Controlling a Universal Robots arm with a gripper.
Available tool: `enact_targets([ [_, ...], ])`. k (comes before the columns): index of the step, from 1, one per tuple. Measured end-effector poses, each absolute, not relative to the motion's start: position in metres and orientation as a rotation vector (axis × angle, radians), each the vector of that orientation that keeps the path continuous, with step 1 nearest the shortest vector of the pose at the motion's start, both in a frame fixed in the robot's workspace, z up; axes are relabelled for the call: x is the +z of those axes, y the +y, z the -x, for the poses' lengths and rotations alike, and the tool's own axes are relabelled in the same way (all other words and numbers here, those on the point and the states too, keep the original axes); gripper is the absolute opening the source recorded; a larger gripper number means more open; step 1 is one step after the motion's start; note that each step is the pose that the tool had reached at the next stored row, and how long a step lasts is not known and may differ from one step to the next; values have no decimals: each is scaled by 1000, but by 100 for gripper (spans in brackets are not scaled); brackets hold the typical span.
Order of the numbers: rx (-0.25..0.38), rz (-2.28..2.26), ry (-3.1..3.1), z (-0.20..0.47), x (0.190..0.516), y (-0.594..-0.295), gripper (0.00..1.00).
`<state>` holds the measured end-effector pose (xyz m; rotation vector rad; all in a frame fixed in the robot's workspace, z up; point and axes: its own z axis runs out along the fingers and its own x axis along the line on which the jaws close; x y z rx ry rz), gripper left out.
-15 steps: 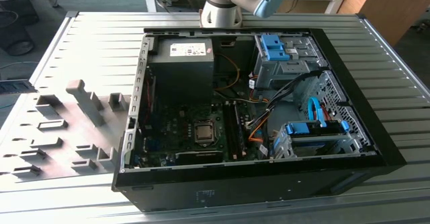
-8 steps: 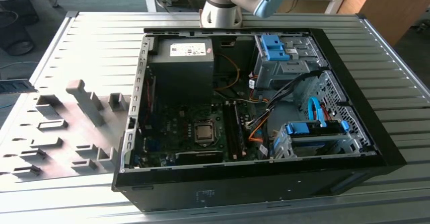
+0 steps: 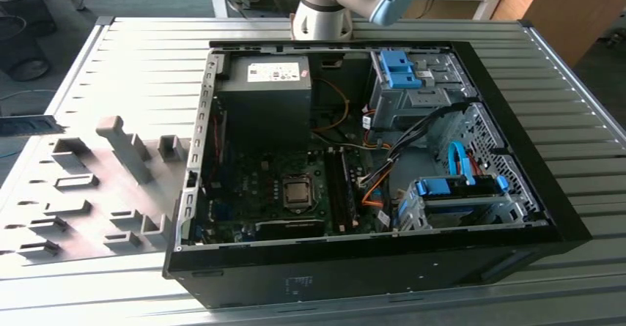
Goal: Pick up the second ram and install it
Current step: 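Pick up the second ram and move it above second insertion slot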
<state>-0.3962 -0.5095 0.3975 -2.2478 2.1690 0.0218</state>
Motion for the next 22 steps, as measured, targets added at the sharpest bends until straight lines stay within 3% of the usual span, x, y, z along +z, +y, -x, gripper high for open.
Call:
enact_targets([
  [22, 25, 2249, 2171, 340, 395, -510, 14],
])
